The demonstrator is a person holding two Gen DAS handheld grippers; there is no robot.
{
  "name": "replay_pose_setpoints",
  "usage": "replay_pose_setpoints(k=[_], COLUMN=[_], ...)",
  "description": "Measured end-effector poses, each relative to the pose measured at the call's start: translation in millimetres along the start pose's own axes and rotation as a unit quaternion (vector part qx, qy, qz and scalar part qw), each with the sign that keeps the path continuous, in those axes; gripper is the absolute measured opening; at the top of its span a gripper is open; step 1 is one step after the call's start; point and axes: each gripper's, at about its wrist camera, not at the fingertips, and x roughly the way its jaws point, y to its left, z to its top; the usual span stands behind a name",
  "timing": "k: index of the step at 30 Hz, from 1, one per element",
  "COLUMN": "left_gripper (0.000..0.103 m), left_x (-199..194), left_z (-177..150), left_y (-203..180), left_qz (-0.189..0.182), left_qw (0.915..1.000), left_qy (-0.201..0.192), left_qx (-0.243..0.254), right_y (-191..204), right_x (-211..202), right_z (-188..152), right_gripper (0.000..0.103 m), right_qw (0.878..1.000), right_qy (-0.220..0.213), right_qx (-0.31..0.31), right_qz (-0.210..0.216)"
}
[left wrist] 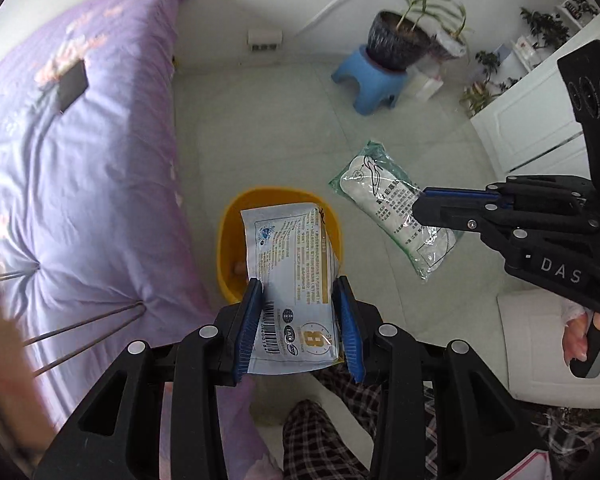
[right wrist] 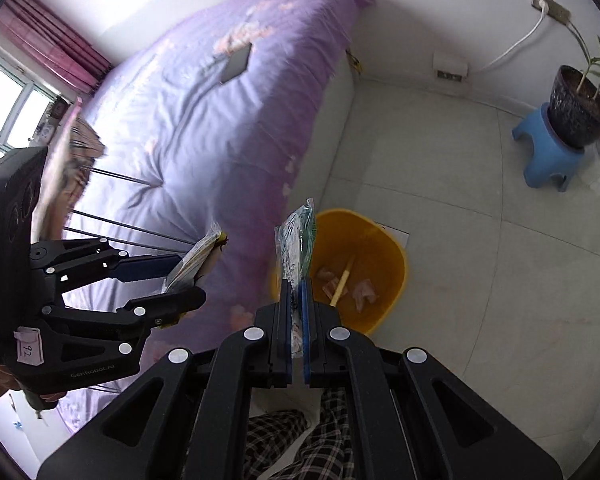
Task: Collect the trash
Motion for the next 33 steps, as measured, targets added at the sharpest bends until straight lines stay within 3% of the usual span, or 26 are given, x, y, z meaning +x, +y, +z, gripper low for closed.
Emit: replay_pose_setpoints(k=[7, 18, 19, 20, 22, 23, 33], left_gripper=[0.037, 0.039, 0.042, 0.052, 0.056, 0.056, 0.056], left_x=[64.1, 100.3, 101.1, 101.5, 100.8, 101.1, 100.2], left_z=[16.1, 26.5, 26.8, 26.7, 27.1, 27.0, 21.4], left_y=[8.3, 5.5, 5.2, 4.4, 1.9, 0.8, 2.8], left_qz=[0.004, 0.000, 0.000, 0.003, 0.009, 0.007, 0.011], left_qw=[0.9985, 0.9964, 0.9965, 0.9966, 0.9968, 0.9966, 0.9963], left_qy=[0.054, 0.084, 0.083, 0.083, 0.079, 0.081, 0.084], left_qx=[-0.010, -0.007, -0.005, -0.002, 0.006, 0.007, 0.013], right_y=[-29.3, -63.8, -65.7, -67.2, -70.2, -71.2, -75.1], right_x=[58.0, 99.1, 101.1, 102.8, 102.9, 101.8, 95.6], right_z=[7.7, 5.5, 5.4, 5.3, 5.6, 5.5, 9.5], right_gripper=[0.005, 0.007, 0.010, 0.013, 0.038, 0.041, 0.041], right_qw=[0.999, 0.996, 0.995, 0.995, 0.995, 0.995, 0.995], right_qy=[0.039, 0.072, 0.075, 0.078, 0.076, 0.073, 0.064], right_qx=[0.027, 0.059, 0.060, 0.062, 0.066, 0.066, 0.071], right_qz=[-0.004, 0.008, 0.008, 0.007, 0.004, 0.001, -0.009])
